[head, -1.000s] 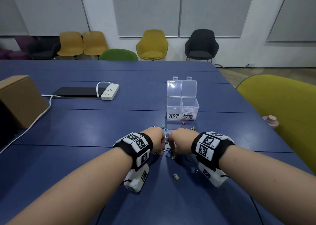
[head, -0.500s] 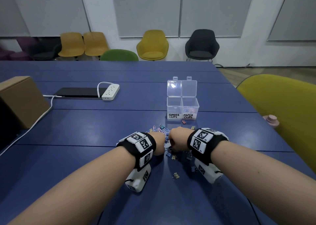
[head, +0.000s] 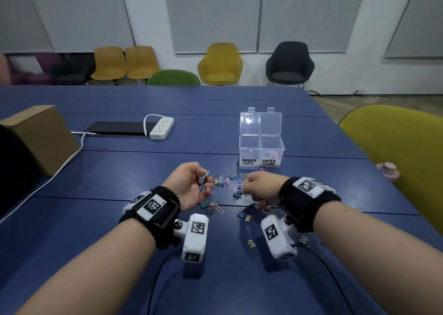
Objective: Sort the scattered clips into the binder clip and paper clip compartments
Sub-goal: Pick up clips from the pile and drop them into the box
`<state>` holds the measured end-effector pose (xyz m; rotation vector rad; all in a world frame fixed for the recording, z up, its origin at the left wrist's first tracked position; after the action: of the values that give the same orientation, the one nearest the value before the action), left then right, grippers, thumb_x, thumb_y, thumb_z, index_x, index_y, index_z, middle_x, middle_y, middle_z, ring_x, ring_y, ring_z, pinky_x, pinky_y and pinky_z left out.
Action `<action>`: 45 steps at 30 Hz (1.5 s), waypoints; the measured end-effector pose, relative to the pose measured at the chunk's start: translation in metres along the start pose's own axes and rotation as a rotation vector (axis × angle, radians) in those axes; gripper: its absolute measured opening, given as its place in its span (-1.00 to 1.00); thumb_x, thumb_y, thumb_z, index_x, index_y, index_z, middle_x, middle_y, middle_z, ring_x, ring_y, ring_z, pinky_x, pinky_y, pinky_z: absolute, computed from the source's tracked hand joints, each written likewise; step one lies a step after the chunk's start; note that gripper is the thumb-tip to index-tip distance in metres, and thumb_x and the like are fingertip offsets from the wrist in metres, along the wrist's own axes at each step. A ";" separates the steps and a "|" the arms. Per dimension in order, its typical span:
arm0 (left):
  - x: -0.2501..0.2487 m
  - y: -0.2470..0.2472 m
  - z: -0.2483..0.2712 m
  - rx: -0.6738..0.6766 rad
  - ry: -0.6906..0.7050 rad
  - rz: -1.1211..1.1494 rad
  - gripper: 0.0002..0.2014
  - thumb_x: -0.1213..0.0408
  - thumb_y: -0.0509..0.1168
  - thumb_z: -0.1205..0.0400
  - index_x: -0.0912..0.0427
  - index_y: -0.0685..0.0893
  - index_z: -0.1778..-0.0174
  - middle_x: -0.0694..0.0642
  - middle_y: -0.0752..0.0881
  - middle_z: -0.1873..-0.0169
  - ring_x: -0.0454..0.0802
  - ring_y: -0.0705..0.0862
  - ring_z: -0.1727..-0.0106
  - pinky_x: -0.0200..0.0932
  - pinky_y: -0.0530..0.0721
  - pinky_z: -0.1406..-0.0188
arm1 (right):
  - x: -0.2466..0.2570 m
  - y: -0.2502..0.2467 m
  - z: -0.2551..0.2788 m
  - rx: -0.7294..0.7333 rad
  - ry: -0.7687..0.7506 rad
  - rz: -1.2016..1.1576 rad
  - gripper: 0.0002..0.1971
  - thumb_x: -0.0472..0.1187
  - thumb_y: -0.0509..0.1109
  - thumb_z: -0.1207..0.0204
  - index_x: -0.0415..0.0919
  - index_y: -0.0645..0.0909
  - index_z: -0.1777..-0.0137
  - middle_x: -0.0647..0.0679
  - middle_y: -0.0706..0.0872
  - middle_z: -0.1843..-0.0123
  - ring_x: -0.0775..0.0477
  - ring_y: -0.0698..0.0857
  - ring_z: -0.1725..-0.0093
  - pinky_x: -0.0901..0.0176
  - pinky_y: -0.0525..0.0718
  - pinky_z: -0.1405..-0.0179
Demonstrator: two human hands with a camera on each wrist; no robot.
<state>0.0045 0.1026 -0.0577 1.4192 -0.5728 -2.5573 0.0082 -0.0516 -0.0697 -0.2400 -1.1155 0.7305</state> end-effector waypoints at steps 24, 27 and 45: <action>-0.001 -0.026 -0.021 -0.119 0.092 -0.943 -0.73 0.15 0.51 -0.45 0.11 0.54 0.39 -0.02 0.41 0.60 -0.08 0.32 0.59 -0.33 0.25 0.62 | 0.056 -0.005 -0.024 -0.203 -0.185 0.760 -0.73 -0.21 0.26 -0.61 -0.16 0.64 -0.26 -0.10 0.70 -0.24 -0.14 0.68 -0.19 0.13 0.64 -0.15; -0.003 -0.013 -0.022 -0.148 0.174 -1.392 -0.70 0.06 0.60 -0.29 0.10 0.61 0.40 0.02 0.66 0.43 -0.04 0.57 0.36 -0.21 0.54 0.34 | 0.062 -0.001 -0.035 -0.187 -0.186 0.895 -0.67 -0.19 0.34 -0.57 -0.14 0.58 -0.33 -0.10 0.68 -0.31 -0.16 0.66 -0.27 0.07 0.62 -0.21; 0.010 0.000 -0.040 -0.174 0.135 -1.733 -0.70 0.11 0.57 -0.34 0.20 0.70 0.16 0.12 0.79 0.16 0.12 0.76 0.05 -0.02 0.76 0.05 | 0.045 0.018 -0.064 -0.051 -0.033 0.999 -0.67 -0.20 0.41 -0.48 -0.20 0.37 0.43 -0.09 0.49 0.44 -0.23 0.58 0.19 0.12 0.55 0.20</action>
<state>0.0327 0.0890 -0.0848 2.5562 1.5906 -3.0827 0.0680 0.0019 -0.0750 -0.8623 -1.0115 1.5858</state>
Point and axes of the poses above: each hand's wrist, its own z-axis away from the middle knuckle, its own y-axis out of the palm, x = y × z, the point moved 10 cm from there along -z, towards the middle knuckle
